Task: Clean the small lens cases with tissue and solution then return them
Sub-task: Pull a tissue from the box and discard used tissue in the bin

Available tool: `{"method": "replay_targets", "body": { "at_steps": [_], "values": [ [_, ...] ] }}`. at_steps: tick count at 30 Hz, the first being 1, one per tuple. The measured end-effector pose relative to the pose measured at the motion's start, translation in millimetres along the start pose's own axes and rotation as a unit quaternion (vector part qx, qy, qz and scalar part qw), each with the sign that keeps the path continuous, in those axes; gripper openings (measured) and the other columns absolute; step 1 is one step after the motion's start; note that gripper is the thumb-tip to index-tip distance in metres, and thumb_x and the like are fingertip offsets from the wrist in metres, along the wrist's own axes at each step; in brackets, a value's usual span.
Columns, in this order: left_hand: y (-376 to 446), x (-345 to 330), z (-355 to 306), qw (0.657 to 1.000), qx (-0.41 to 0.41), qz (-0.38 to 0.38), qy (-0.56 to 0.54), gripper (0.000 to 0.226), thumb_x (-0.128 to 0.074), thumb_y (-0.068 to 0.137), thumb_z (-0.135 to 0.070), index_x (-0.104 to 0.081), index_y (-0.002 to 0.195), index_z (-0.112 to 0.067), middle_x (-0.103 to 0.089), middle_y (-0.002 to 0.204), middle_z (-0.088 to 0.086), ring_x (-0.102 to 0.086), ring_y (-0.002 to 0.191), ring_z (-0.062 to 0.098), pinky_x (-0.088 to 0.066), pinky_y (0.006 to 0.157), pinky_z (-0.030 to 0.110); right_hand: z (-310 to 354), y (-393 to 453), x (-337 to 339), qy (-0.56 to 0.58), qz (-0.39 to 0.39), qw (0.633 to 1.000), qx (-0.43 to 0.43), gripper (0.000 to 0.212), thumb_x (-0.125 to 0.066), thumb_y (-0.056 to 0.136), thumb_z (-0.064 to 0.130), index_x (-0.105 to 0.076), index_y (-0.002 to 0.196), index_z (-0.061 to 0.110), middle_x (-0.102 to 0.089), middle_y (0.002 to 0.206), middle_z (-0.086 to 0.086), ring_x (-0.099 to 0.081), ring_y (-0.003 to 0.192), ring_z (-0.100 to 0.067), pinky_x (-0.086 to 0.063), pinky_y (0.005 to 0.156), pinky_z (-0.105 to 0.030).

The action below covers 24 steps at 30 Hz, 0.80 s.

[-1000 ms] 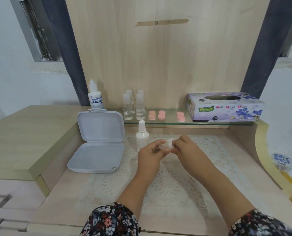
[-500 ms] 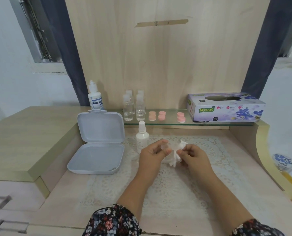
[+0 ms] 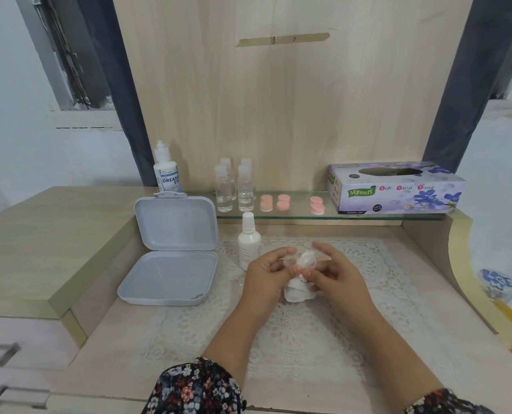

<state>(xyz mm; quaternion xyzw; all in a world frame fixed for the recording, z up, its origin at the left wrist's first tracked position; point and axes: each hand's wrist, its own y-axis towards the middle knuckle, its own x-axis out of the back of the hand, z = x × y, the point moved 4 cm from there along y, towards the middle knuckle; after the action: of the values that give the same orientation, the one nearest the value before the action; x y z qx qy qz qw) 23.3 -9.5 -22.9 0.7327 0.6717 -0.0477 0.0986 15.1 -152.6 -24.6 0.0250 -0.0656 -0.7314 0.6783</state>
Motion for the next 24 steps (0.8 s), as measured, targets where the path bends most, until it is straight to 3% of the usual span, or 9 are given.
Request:
{"method": "replay_targets", "body": {
  "at_steps": [2,5,8,12,15,19,21,24],
  "values": [
    [0.1,-0.4,-0.8,1.000,0.003,0.000,-0.003,0.034,-0.068,0.083,0.002,-0.065,0.111,-0.019,-0.075,0.092,0.001,-0.071,0.085,0.017,-0.057,0.068,0.028,2.2,-1.9,0.4,-0.021,-0.003,1.000,0.015,0.031,-0.073,0.083,0.010,-0.068,0.106,0.030,-0.070,0.087,-0.002,-0.068,0.084,-0.018,-0.055,0.071,-0.024],
    [1.7,2.7,1.2,1.000,0.013,-0.021,0.015,0.042,-0.070,0.081,0.002,-0.061,0.116,-0.019,-0.073,0.094,0.003,-0.070,0.086,0.015,-0.053,0.065,0.019,5.2,-3.4,1.2,-0.035,-0.016,0.999,0.029,0.029,-0.070,0.084,0.006,-0.067,0.094,0.032,-0.070,0.092,0.005,-0.067,0.085,-0.014,-0.055,0.070,-0.021],
    [4.5,10.9,0.8,0.996,-0.003,-0.067,0.055,0.036,-0.068,0.083,0.003,-0.063,0.114,-0.013,-0.070,0.098,0.005,-0.066,0.089,0.012,-0.051,0.069,0.014,5.3,-3.0,5.2,-0.035,-0.038,0.998,0.031,0.031,-0.068,0.085,0.005,-0.066,0.096,0.033,-0.069,0.096,0.002,-0.067,0.079,-0.014,-0.054,0.066,-0.019],
    [6.8,18.5,-12.8,0.979,-0.098,-0.123,0.131,0.026,-0.062,0.088,0.001,-0.068,0.103,-0.019,-0.068,0.096,-0.010,-0.062,0.089,0.000,-0.050,0.081,0.013,2.5,-1.8,10.7,-0.023,-0.047,0.998,0.027,0.030,-0.067,0.087,0.005,-0.067,0.100,0.032,-0.068,0.094,-0.002,-0.066,0.079,-0.014,-0.052,0.066,-0.017],
    [9.8,7.9,-28.1,0.963,-0.151,-0.059,0.215,0.026,-0.057,0.092,-0.001,-0.071,0.103,-0.021,-0.066,0.099,-0.019,-0.059,0.092,-0.009,-0.044,0.083,0.009,3.3,-2.7,10.0,-0.025,-0.029,0.999,0.034,0.031,-0.069,0.085,0.006,-0.069,0.104,0.030,-0.070,0.086,0.002,-0.064,0.073,-0.010,-0.051,0.069,-0.017],
    [16.5,-6.0,-30.0,0.943,-0.085,0.057,0.315,0.021,-0.060,0.092,-0.011,-0.072,0.107,-0.021,-0.067,0.111,-0.010,-0.059,0.105,0.000,-0.044,0.084,0.008,7.6,-6.6,11.1,-0.040,-0.031,0.997,0.063,0.034,-0.069,0.085,0.008,-0.067,0.097,0.039,-0.070,0.085,0.005,-0.065,0.076,-0.004,-0.050,0.073,-0.015],
    [18.8,-5.6,-30.0,0.949,-0.057,0.053,0.307,0.022,-0.062,0.090,-0.010,-0.072,0.107,-0.020,-0.068,0.111,-0.007,-0.060,0.104,0.003,-0.044,0.084,0.009,10.1,-8.3,10.9,-0.051,-0.031,0.995,0.079,0.036,-0.069,0.085,0.008,-0.065,0.096,0.042,-0.070,0.089,0.007,-0.065,0.079,-0.001,-0.050,0.073,-0.012],
    [20.2,-4.3,-32.3,0.954,-0.043,0.007,0.296,0.017,-0.067,0.086,-0.009,-0.073,0.100,-0.017,-0.069,0.099,-0.004,-0.064,0.098,0.010,-0.049,0.089,0.023,12.3,-9.6,9.6,-0.084,-0.036,0.991,0.101,0.035,-0.071,0.084,0.010,-0.065,0.097,0.042,-0.068,0.092,0.011,-0.062,0.082,0.002,-0.046,0.075,-0.007]
  ]
}}
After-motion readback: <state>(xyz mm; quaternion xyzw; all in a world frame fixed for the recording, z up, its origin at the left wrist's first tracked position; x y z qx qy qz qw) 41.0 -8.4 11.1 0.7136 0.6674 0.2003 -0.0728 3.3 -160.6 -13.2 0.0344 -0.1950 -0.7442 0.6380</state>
